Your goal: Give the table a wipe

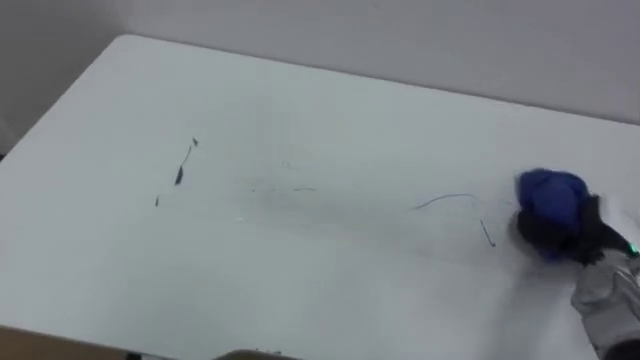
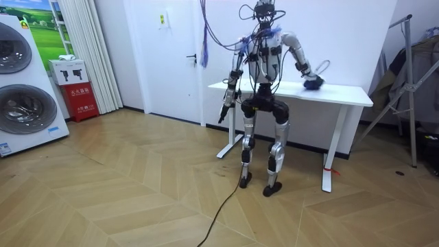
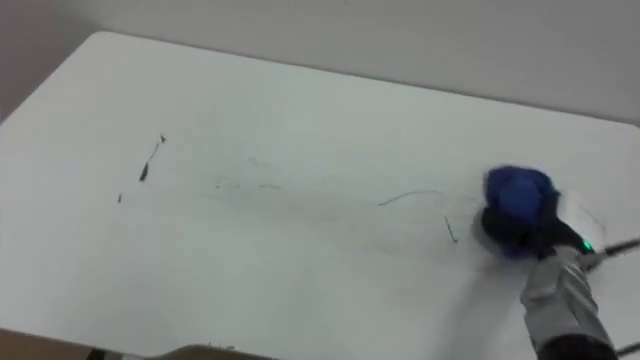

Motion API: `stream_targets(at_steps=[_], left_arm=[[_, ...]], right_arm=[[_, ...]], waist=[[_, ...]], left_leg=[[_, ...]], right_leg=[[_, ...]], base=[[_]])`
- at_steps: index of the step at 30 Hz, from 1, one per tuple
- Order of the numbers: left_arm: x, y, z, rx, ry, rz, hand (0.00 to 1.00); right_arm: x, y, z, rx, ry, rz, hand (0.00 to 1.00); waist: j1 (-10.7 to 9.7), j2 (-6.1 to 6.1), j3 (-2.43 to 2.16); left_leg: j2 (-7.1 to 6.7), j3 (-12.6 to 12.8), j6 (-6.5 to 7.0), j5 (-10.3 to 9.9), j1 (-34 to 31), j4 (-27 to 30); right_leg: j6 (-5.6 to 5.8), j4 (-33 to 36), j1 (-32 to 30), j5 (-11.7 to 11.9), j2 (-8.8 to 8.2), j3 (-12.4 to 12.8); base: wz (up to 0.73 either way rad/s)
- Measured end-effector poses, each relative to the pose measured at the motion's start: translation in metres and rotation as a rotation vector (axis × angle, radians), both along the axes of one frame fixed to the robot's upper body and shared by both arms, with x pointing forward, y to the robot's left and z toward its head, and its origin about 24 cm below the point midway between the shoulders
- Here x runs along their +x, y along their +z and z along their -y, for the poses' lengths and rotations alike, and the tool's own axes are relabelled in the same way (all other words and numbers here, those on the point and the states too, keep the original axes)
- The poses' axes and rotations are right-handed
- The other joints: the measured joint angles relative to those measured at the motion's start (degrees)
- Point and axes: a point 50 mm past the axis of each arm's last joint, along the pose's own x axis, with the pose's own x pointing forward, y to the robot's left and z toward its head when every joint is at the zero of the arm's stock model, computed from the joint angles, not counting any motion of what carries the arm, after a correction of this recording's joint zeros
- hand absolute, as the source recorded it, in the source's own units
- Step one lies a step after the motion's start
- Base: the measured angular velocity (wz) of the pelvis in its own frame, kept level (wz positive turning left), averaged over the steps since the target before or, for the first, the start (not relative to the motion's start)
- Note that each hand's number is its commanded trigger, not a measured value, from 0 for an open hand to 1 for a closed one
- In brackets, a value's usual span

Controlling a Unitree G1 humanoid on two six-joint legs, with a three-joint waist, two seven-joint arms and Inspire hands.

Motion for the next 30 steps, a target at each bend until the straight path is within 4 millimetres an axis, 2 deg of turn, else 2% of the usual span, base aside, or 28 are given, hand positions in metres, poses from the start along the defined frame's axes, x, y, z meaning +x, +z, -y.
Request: stream_targets(at_steps=[1, 2, 3, 4, 5, 6, 7, 8, 10, 11, 12, 14, 16, 18, 22, 25, 26, 27, 28, 29, 30], left_arm=[[0.002, 0.0, 0.0, -0.002, -0.001, 0.0, 0.0], [0.006, -0.001, 0.001, -0.006, 0.0, -0.002, 0.0], [0.01, -0.001, 0.003, -0.014, -0.014, -0.002, 0.0], [0.009, -0.002, 0.004, -0.019, -0.023, -0.01, 0.0], [0.005, -0.004, 0.006, -0.029, -0.037, -0.029, 0.0], [-0.005, -0.005, 0.006, -0.031, -0.027, -0.062, 0.0], [-0.008, -0.005, 0.006, -0.031, -0.023, -0.073, 0.0], [-0.021, -0.005, 0.005, -0.031, -0.009, -0.107, 0.0], [-0.037, -0.005, 0.005, -0.039, 0.005, -0.151, 0.0], [-0.04, -0.005, 0.005, -0.046, 0.008, -0.156, 0.0], [-0.042, -0.004, 0.003, -0.044, 0.013, -0.16, 0.0], [-0.043, -0.002, -0.003, -0.035, 0.026, -0.157, 0.0], [-0.044, 0.001, -0.01, -0.017, 0.045, -0.139, 0.0], [-0.033, 0.005, -0.015, 0.005, 0.023, -0.088, 0.0], [-0.02, 0.005, -0.012, 0.008, 0.012, -0.044, 0.0], [-0.011, 0.003, -0.007, 0.002, -0.014, -0.037, 0.0], [-0.008, 0.002, -0.005, -0.002, -0.018, -0.039, 0.0], [-0.007, 0.002, -0.003, -0.008, -0.031, -0.044, 0.0], [-0.006, 0.001, -0.002, -0.012, -0.039, -0.047, 0.0], [-0.001, 0.001, 0.0, -0.018, -0.053, -0.043, 0.0], [0.003, 0.001, 0.002, -0.022, -0.064, -0.036, 0.0]], right_arm=[[0.011, 0.008, -0.017, -0.013, 0.067, 0.021, 1.0], [0.029, 0.023, -0.046, -0.016, 0.17, 0.067, 1.0], [0.039, 0.036, -0.062, -0.005, 0.236, 0.103, 1.0], [0.042, 0.04, -0.066, 0.003, 0.255, 0.112, 1.0], [0.045, 0.048, -0.071, 0.013, 0.276, 0.129, 1.0], [0.046, 0.05, -0.073, 0.025, 0.286, 0.138, 1.0], [0.046, 0.049, -0.073, 0.024, 0.287, 0.133, 1.0], [0.043, 0.042, -0.069, 0.025, 0.281, 0.106, 1.0], [0.031, 0.02, -0.054, 0.016, 0.235, 0.024, 1.0], [0.018, 0.002, -0.04, 0.019, 0.189, -0.035, 1.0], [0.003, -0.009, -0.028, 0.076, 0.142, -0.007, 1.0], [-0.015, -0.022, -0.012, 0.097, 0.088, -0.007, 1.0], [-0.03, -0.033, 0.003, 0.103, 0.024, -0.026, 1.0], [-0.048, -0.045, 0.022, 0.122, -0.075, -0.053, 1.0], [-0.046, -0.045, 0.028, 0.13, -0.129, -0.064, 1.0], [-0.03, -0.036, 0.022, 0.125, -0.116, -0.071, 1.0], [-0.019, -0.03, 0.015, 0.123, -0.094, -0.075, 1.0], [-0.006, -0.021, 0.004, 0.108, -0.053, -0.072, 1.0], [-0.001, -0.018, -0.002, 0.101, -0.028, -0.069, 1.0], [0.005, -0.015, -0.011, 0.103, 0.006, -0.063, 1.0], [0.009, -0.012, -0.02, 0.115, 0.029, -0.051, 1.0]], waist=[[0.4, 0.17, 0.28], [0.8, 0.39, 0.56], [1.29, -0.11, 0.49], [2.58, 0.04, 0.57], [5.15, 0.14, 0.58], [5.92, 0.38, 0.67], [6.18, 0.3, 0.61], [6.26, 0.18, 0.52], [6.21, 0.11, 0.45], [6.14, 0.14, 0.46], [5.33, 0.19, 0.4], [4.19, 0.5, 0.25], [2.44, 0.63, -0.26], [1.01, 0.43, -0.69], [1.6, 0.4, -0.74], [2.7, 0.53, -0.64], [3.87, 0.54, -0.6], [3.67, 0.51, -0.26], [3.5, 0.73, -0.04], [3.56, 0.72, -0.01], [3.86, 0.81, 0.2]], left_leg=[[-0.09, -0.57, -0.22, -0.08, -0.13, 0.0], [-0.02, -1.92, -0.53, -0.01, -0.77, -0.07], [-0.07, -3.39, -0.75, 0.3, -0.95, -0.15], [-0.06, -3.65, -0.82, 0.44, -0.92, -0.29], [0.0, -4.67, -0.9, 0.56, -0.81, -0.32], [-0.1, -6.04, -0.92, 0.63, -0.87, -0.31], [-0.25, -6.8, -0.91, 0.65, -0.85, -0.29], [-0.85, -8.14, -0.84, 0.73, -0.85, -0.29], [-1.07, -9.77, -0.66, 0.88, -0.82, -0.2], [-1.29, -10.4, -0.6, 0.92, -0.83, -0.21], [-1.77, -11.56, -0.44, 1.03, -0.69, -0.2], [-2.23, -12.17, -0.4, 1.06, 0.51, -0.3], [-2.82, -12.99, -0.39, 1.06, 1.44, -0.46], [-3.25, -13.02, -0.39, 1.06, 3.55, -1.35], [-3.27, -12.83, -0.36, 1.07, 4.48, -2.21], [-2.98, -10.92, -0.26, 1.13, 4.13, -2.23], [-2.75, -9.69, -0.25, 1.13, 3.45, -2.22], [-2.69, -9.58, -0.24, 1.14, 2.96, -2.04], [-2.71, -9.57, -0.18, 1.18, 2.71, -2.02], [-2.74, -9.55, 0.02, 1.3, 2.06, -1.98], [-2.73, -9.41, 0.07, 1.34, 1.62, -1.97]], right_leg=[[-0.21, -0.13, -0.05, 0.14, 0.2, -0.53], [-0.41, -0.94, 0.18, 0.28, 0.45, -1.88], [-0.43, -1.39, 0.38, 0.29, 0.57, -2.9], [-0.43, -1.72, 0.43, 0.29, 0.6, -3.3], [-0.42, -2.17, 0.94, 0.28, 0.63, -4.26], [-0.42, -2.75, 1.78, 0.28, 0.61, -5.39], [-0.4, -2.9, 2.14, 0.27, 0.59, -5.62], [-0.27, -2.84, 2.62, 0.19, 0.51, -5.61], [0.0, -2.84, 3.45, 0.01, 0.16, -5.7], [0.01, -2.82, 3.75, 0.0, -0.04, -5.72], [0.19, -2.9, 4.34, -0.11, -0.4, -6.02], [0.37, -2.87, 5.9, -0.22, -0.74, -6.22], [0.59, -2.97, 7.4, -0.35, -1.11, -6.41], [0.98, -2.96, 9.63, -0.59, -1.52, -7.17], [1.06, -2.98, 9.94, -0.63, -1.67, -7.0], [1.14, -2.87, 8.11, -0.67, -1.59, -5.55], [1.16, -2.83, 7.21, -0.68, -1.5, -4.77], [1.16, -2.91, 6.55, -0.68, -1.4, -4.85], [1.16, -2.89, 6.29, -0.68, -1.35, -4.85], [1.16, -2.85, 5.63, -0.68, -1.29, -4.79], [1.16, -2.81, 5.11, -0.68, -1.14, -4.54]], base=[[0.0], [0.48], [0.6], [0.55], [0.55], [0.59], [0.72], [0.65], [0.59], [0.5], [0.52], [0.29], [0.24], [0.23], [-0.28], [-0.37], [-0.52], [-0.45], [-0.13], [0.0], [0.0]])
